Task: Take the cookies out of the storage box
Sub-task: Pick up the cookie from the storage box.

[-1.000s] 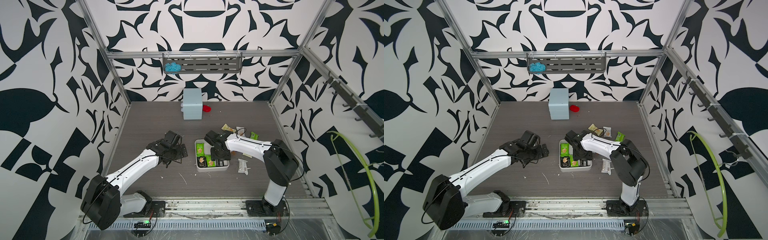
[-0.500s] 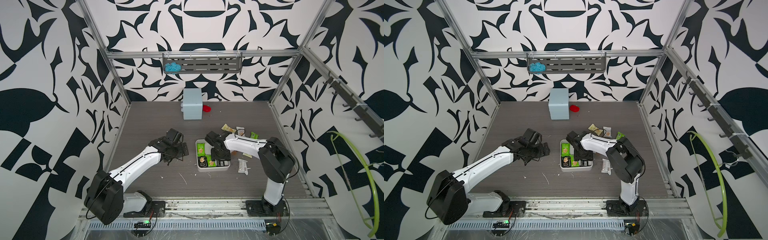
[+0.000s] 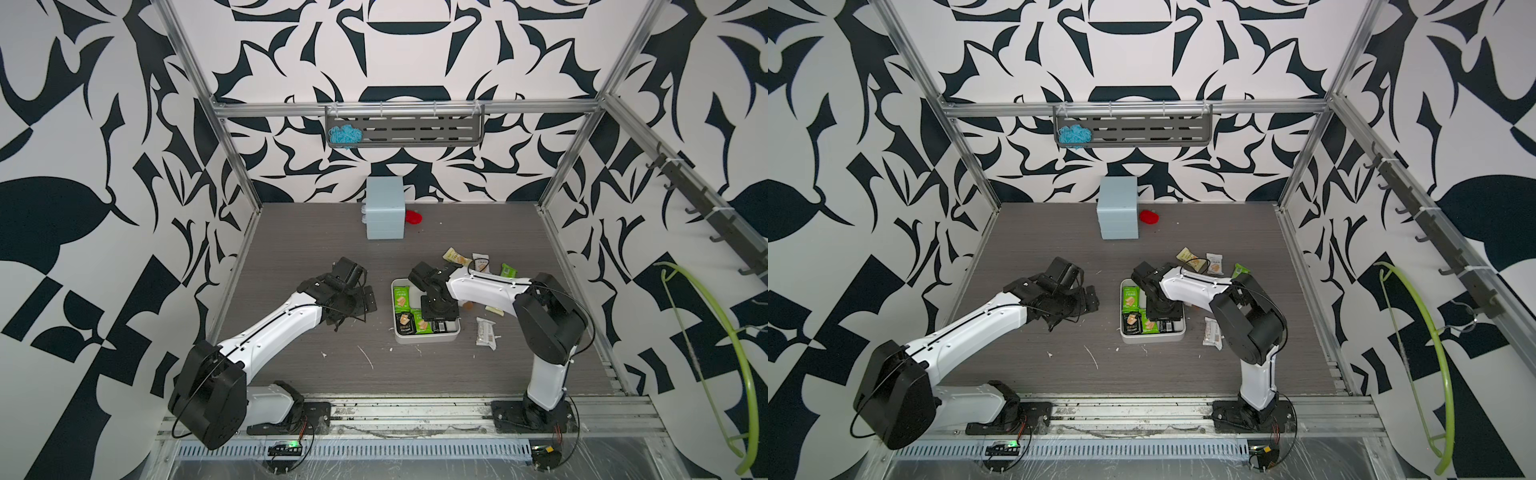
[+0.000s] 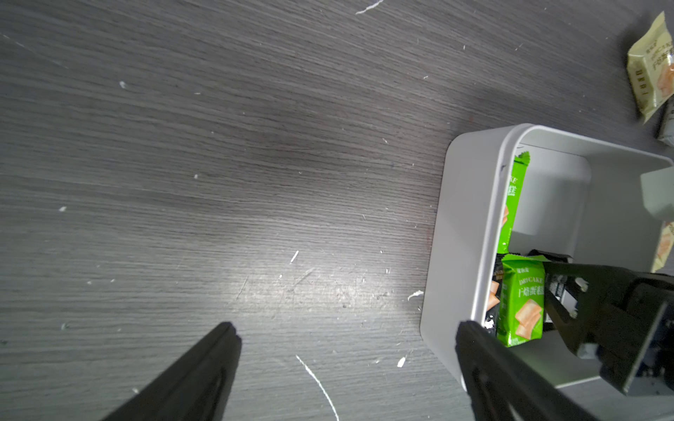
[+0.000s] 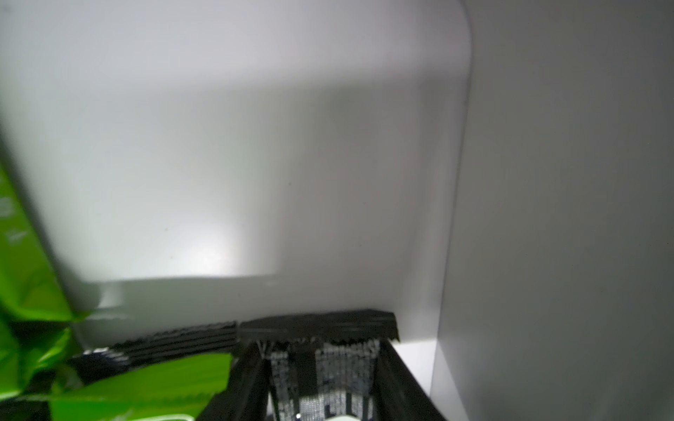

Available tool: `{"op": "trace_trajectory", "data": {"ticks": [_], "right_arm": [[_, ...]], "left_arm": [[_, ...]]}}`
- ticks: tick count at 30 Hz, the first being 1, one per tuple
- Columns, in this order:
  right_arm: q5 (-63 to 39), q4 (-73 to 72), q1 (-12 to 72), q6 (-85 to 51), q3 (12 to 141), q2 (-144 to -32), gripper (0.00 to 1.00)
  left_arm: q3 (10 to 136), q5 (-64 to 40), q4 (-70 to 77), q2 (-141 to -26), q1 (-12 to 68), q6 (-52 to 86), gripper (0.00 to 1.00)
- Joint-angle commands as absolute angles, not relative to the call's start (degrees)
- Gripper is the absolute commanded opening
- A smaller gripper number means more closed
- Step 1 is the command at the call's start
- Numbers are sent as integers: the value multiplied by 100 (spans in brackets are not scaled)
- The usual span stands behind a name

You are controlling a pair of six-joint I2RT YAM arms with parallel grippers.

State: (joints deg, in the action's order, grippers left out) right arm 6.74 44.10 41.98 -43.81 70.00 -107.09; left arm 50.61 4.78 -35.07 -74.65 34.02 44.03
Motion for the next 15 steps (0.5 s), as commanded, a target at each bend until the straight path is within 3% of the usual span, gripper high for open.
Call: {"op": "trace_trajectory", "data": {"ticks": [1,15], "right_arm": [[978,4619,4166,-4274,7193,-10608,44],[1252,4832,4166,-4166,7476,-10042,40]], "left_arm": [[5163,554,-3643,-7444,3376,4359,99],[5262,413,-3566,-7629,3376,4448,99]]}}
